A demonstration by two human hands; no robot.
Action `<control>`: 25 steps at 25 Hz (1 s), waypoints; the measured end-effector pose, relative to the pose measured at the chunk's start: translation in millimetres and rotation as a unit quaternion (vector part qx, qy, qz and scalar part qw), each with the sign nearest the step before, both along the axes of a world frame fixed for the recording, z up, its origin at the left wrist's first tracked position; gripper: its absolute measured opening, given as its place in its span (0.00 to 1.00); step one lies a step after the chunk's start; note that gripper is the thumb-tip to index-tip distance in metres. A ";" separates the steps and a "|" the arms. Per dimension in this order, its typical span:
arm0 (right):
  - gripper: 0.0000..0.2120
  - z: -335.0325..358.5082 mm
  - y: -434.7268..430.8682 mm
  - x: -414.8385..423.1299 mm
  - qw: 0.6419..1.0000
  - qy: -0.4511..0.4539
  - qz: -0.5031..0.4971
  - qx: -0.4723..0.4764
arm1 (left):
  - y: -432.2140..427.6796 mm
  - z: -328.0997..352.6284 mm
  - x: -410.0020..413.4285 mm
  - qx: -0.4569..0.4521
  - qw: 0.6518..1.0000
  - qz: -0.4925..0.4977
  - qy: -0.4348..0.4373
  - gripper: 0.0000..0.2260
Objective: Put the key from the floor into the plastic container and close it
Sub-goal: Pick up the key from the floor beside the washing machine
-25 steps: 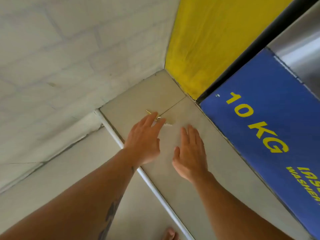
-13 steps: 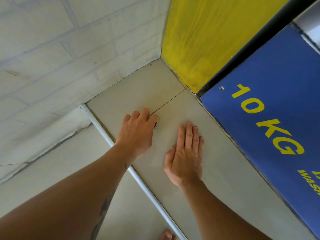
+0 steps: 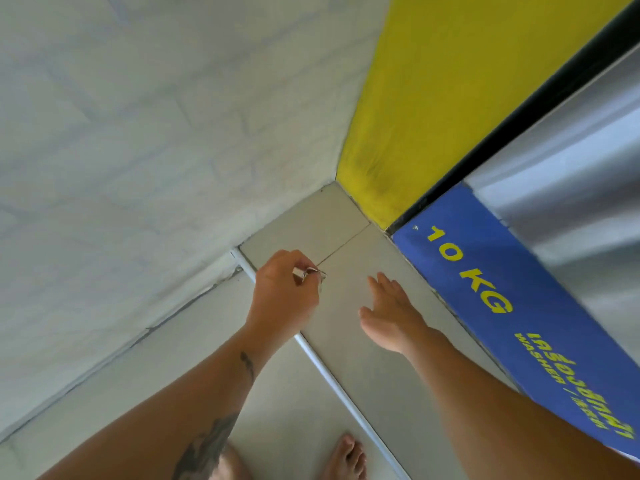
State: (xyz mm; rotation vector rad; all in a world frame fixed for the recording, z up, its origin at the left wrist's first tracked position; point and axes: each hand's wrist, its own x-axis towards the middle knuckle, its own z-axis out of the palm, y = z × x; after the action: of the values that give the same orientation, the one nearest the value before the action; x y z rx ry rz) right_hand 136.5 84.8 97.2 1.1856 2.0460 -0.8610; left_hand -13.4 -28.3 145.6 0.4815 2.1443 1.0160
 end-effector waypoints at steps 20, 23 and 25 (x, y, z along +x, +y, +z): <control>0.27 475.2 -108.5 -3.4 0.967 0.223 0.064 0.103 | -127.3 476.5 32.3 0.197 0.968 0.090 -0.128 0.08; 0.27 522.9 -121.8 16.5 0.957 0.249 0.098 0.110 | -155.2 515.4 54.0 0.143 0.981 0.098 -0.087 0.06; 0.27 551.6 -133.4 33.4 0.947 0.268 0.128 0.124 | -177.7 541.5 72.1 0.129 0.984 0.112 -0.051 0.05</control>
State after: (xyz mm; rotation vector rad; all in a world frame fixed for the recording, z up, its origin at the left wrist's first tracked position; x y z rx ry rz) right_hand 169.9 -48.6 648.8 0.8315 2.7460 -0.8805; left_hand 58.7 -206.0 687.0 0.3039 2.0165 1.4248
